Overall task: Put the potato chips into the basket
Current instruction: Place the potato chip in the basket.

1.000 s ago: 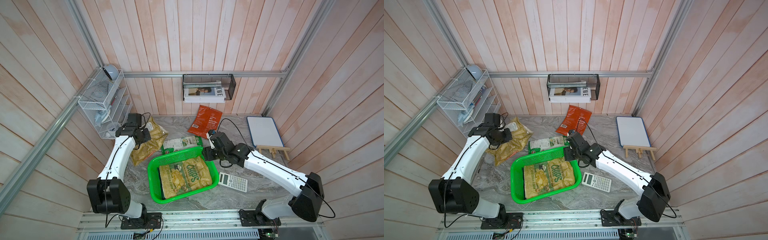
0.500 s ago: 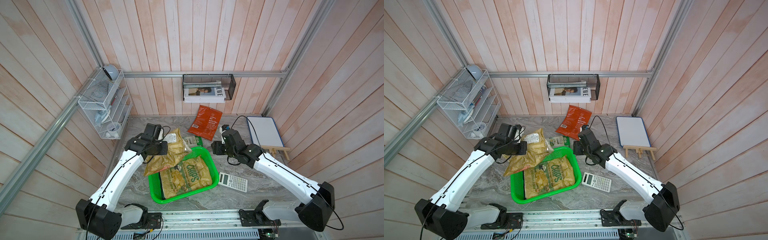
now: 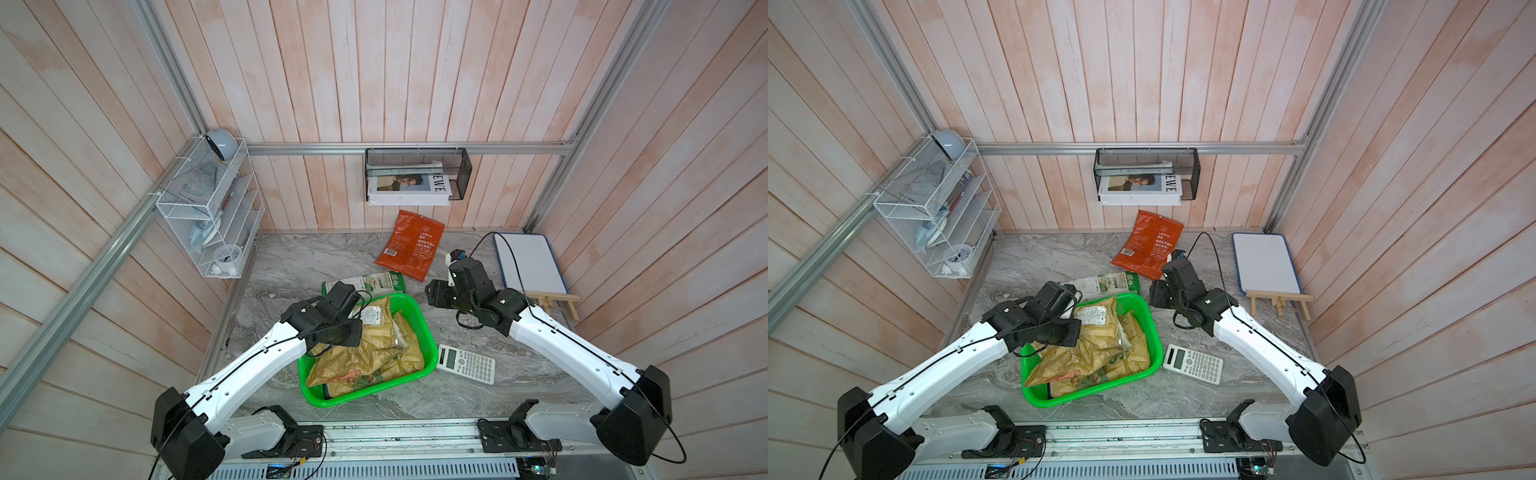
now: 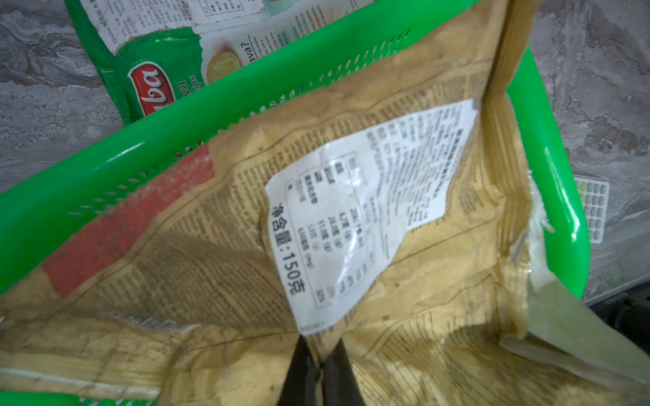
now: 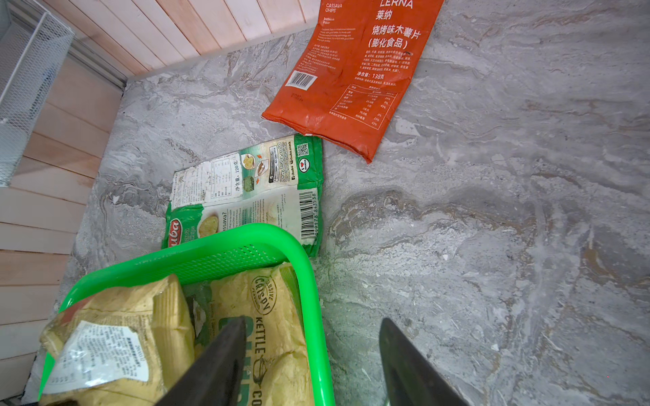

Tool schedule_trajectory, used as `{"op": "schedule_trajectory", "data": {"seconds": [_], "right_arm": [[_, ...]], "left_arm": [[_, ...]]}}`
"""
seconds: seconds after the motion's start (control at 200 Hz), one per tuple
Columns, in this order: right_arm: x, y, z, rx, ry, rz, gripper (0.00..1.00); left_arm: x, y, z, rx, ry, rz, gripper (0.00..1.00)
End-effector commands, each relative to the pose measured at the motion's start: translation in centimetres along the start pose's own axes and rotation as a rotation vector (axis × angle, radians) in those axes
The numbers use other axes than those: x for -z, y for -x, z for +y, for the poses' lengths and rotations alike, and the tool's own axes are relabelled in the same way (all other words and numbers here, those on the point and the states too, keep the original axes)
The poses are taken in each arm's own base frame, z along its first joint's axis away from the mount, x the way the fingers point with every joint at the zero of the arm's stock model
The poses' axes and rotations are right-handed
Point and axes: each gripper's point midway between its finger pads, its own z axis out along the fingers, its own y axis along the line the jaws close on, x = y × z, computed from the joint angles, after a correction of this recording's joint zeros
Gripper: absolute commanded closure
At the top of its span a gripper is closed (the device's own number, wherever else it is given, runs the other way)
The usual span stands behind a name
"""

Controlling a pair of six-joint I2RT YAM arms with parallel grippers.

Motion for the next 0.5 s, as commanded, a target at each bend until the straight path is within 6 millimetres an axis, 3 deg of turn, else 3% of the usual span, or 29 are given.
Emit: {"op": "schedule_trajectory", "data": {"seconds": [0.0,0.05,0.08,0.1,0.12,0.175,0.3,0.495], "right_arm": [[-0.4,-0.5,0.1,-0.034,0.016,0.021,0.37],[-0.4,-0.6,0.1,-0.039,0.019,0.026,0.37],[-0.4,-0.7,0.1,-0.043,0.017,0.028,0.37],[-0.4,-0.8,0.1,-0.046,0.019,0.031,0.37],[-0.4,-0.9,0.0,-0.050,0.018,0.032,0.37],[-0.5,-1.2,0.0,-0.054,0.023,0.035,0.37],[-0.8,-1.7,-0.1,-0.062,0.025,0.048,0.37],[-1.8,-2.4,0.6,-0.065,0.047,0.103,0.37]], "left_arm": [[-0.5,2.1,0.2,0.028,0.028,-0.104,1.00],[-0.9,2.0,0.7,0.030,0.049,-0.113,0.98],[-1.1,1.8,0.8,0.028,0.055,-0.109,0.86],[-1.2,1.7,1.0,0.027,0.062,-0.103,0.68],[-1.2,1.6,1.2,0.030,0.074,-0.100,0.58],[-1.3,1.3,2.0,0.036,0.116,-0.088,0.47],[-1.0,1.0,2.6,0.029,0.142,-0.095,0.43],[-1.8,0.7,1.1,0.043,0.052,-0.084,0.43]]}}
